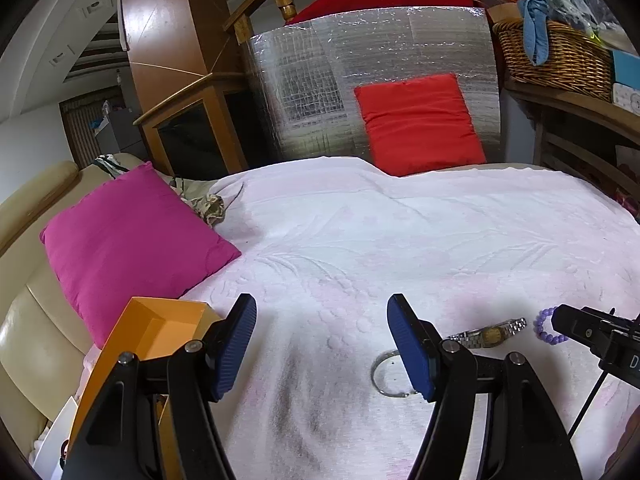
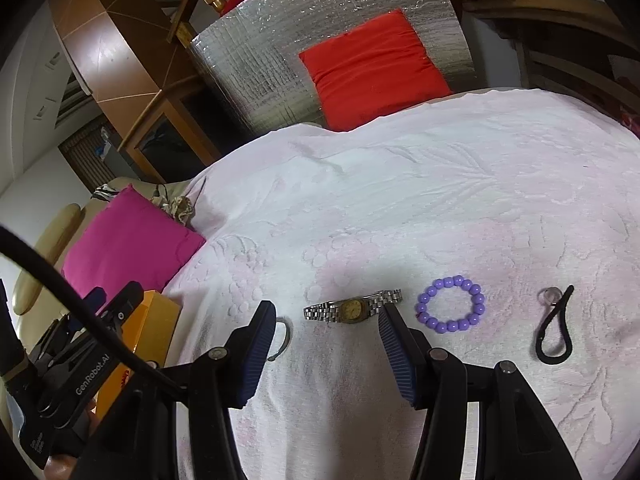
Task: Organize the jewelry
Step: 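Lower the left tool over the silver bangle while the right tool approaches the black keychain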
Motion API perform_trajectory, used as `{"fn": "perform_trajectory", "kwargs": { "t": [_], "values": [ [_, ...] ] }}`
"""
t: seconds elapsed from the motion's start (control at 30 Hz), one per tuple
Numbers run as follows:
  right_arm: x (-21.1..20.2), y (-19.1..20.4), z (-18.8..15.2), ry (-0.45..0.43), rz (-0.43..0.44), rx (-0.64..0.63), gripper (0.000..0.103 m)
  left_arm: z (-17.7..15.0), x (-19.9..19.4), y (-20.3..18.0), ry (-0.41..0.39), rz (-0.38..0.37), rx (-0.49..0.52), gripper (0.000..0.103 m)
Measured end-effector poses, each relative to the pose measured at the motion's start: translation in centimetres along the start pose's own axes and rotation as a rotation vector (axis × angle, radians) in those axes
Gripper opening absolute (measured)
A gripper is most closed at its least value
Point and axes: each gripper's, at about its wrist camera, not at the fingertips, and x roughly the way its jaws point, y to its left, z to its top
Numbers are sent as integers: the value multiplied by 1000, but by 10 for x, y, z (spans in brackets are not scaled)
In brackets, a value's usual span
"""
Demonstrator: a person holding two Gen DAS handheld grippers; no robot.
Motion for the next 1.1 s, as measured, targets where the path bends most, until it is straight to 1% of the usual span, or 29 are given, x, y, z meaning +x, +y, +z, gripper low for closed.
{"fn": "perform_trajectory", "kwargs": {
  "t": [0.47,0.57,0.67,0.77,0.87,0.9,0.97,1.03,1.1],
  "values": [
    [-10,-20,2,-9,-25,20,58,2,-3,-30,-5,-49,36,69],
    [-12,-25,3,-11,-34,27,58,1,-1,-36,4,-68,44,69],
    [-15,-34,6,-14,-46,38,58,-3,13,-36,59,-144,34,69],
    [-19,-49,11,-24,-57,73,58,-12,41,-34,178,-242,37,69],
    [-23,-70,15,-24,-74,124,58,-24,68,-29,290,-289,36,69],
    [-24,-73,15,-22,-77,134,58,-27,75,-27,315,-294,37,69],
    [-25,-86,17,-12,-85,170,58,-31,83,-25,339,-305,47,69],
    [-25,-98,18,-2,-77,208,58,-33,88,-21,359,-332,46,69],
    [-25,-108,18,12,-67,243,58,-36,91,-14,374,-335,45,69]
  ]
}}
